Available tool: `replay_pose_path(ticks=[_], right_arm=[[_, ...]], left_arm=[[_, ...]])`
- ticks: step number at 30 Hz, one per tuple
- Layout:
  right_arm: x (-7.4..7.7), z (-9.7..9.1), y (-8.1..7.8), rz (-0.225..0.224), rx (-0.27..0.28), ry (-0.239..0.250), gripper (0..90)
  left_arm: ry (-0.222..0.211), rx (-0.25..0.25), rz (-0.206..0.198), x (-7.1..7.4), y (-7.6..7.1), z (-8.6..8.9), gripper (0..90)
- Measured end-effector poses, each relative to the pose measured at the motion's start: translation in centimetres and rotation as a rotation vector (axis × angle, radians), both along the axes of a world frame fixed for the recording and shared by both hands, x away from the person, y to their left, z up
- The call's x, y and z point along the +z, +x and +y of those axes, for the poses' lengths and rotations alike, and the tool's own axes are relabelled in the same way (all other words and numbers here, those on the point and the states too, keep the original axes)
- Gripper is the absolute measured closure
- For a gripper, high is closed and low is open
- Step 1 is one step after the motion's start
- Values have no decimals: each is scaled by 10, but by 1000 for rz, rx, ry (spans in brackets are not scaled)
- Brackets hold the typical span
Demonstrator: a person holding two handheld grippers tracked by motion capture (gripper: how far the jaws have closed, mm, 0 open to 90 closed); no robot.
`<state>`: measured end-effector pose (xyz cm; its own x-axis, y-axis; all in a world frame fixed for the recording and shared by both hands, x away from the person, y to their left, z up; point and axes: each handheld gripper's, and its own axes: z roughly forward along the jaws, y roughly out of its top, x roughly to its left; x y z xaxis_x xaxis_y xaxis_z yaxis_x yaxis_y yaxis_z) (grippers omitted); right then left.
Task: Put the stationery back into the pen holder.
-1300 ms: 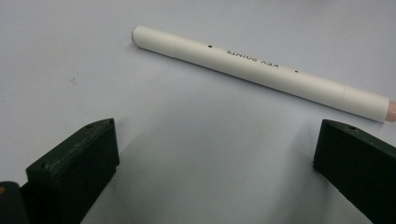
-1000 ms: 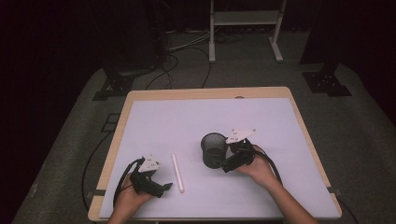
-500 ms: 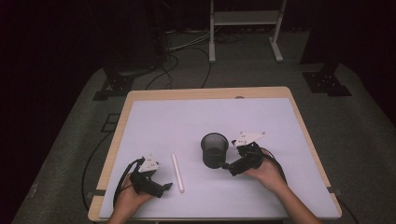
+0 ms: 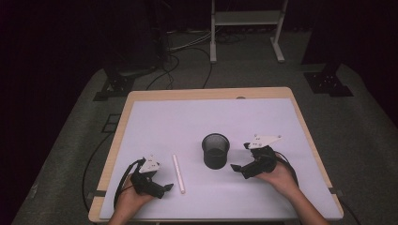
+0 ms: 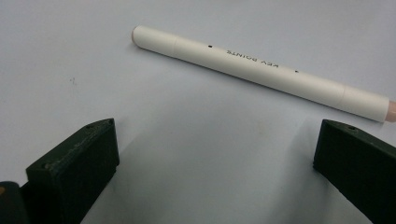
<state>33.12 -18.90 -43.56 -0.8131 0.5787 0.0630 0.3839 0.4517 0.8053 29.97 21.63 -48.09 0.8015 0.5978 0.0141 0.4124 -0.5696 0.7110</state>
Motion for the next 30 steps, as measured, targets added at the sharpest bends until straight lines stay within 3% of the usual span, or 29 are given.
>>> replay_pose_path(ticks=[15, 23, 30], right_arm=[[-8, -36, -10, 14, -66, -30, 5], [-23, -67, -18, 44, -144, -49, 5], [-32, -88, -22, 44, -203, -85, 5]], left_arm=[[0, 0, 0, 0, 0, 0, 0], [-1, 0, 2, 0, 0, 0, 0], [0, -1, 2, 0, 0, 0, 0]])
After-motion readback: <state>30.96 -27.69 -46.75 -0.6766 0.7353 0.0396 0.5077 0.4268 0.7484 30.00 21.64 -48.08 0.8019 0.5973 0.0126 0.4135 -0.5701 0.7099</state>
